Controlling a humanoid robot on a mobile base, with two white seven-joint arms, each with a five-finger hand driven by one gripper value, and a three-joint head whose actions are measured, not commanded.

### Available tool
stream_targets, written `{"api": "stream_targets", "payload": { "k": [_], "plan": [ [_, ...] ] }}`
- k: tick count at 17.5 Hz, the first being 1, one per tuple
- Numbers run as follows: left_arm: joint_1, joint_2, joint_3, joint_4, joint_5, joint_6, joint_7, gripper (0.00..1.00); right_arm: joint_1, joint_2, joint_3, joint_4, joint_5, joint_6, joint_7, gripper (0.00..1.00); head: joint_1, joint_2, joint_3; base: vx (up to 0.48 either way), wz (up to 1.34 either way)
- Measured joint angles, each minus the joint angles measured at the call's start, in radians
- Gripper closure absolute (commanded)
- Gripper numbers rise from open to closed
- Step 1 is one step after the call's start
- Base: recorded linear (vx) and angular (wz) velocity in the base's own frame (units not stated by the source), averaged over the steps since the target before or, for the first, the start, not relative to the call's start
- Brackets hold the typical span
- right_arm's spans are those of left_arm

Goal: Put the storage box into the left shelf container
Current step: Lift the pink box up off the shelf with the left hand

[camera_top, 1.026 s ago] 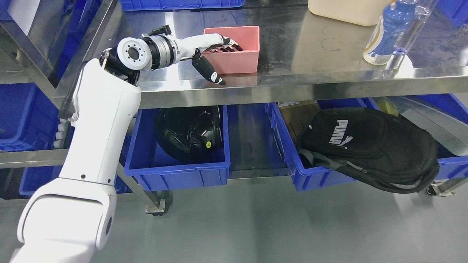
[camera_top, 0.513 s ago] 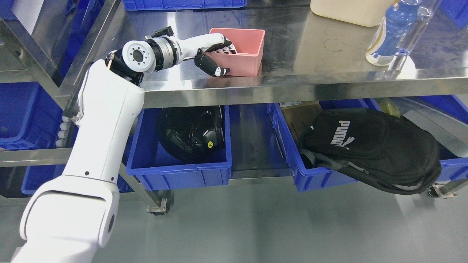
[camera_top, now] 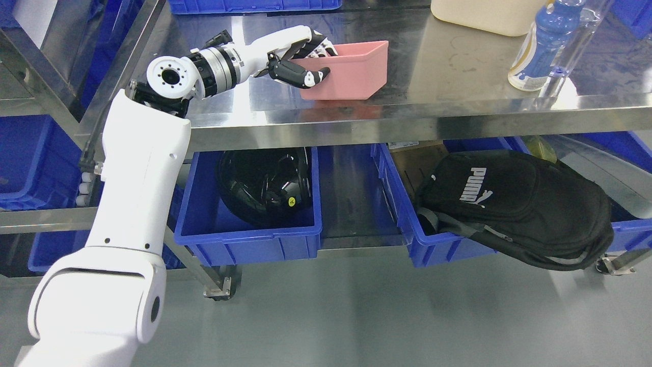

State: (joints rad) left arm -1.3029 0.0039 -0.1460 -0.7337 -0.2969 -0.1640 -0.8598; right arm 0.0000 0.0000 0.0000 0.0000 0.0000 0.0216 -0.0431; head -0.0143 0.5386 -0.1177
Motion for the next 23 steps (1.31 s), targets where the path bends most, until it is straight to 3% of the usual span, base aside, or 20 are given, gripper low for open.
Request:
{"api": "stream_targets", "payload": {
  "k": [7, 11, 17, 23],
  "plan": [
    [0.019, -0.002, 0.072, -0.008, 0.395, 0.040, 0.011, 1.00, 0.000, 0.000, 0.000, 0.000, 0.000, 0.000, 0.000, 0.00, 0.0000, 0.000, 0.000, 0.000, 0.00],
    [0.104, -0.003, 0.097, -0.104, 0.597, 0.043, 0.164, 0.99, 0.000, 0.000, 0.000, 0.000, 0.000, 0.000, 0.000, 0.00, 0.0000, 0.000, 0.000, 0.000, 0.00],
    [0.348, -0.003, 0.119, -0.375, 0.740, 0.039, 0.402, 0.99, 0.000, 0.000, 0.000, 0.000, 0.000, 0.000, 0.000, 0.00, 0.0000, 0.000, 0.000, 0.002, 0.01],
    [0.594, -0.004, 0.105, -0.586, 0.792, -0.115, 0.433, 1.00, 0.000, 0.000, 0.000, 0.000, 0.000, 0.000, 0.000, 0.00, 0.0000, 0.000, 0.000, 0.016, 0.15]
  ]
}}
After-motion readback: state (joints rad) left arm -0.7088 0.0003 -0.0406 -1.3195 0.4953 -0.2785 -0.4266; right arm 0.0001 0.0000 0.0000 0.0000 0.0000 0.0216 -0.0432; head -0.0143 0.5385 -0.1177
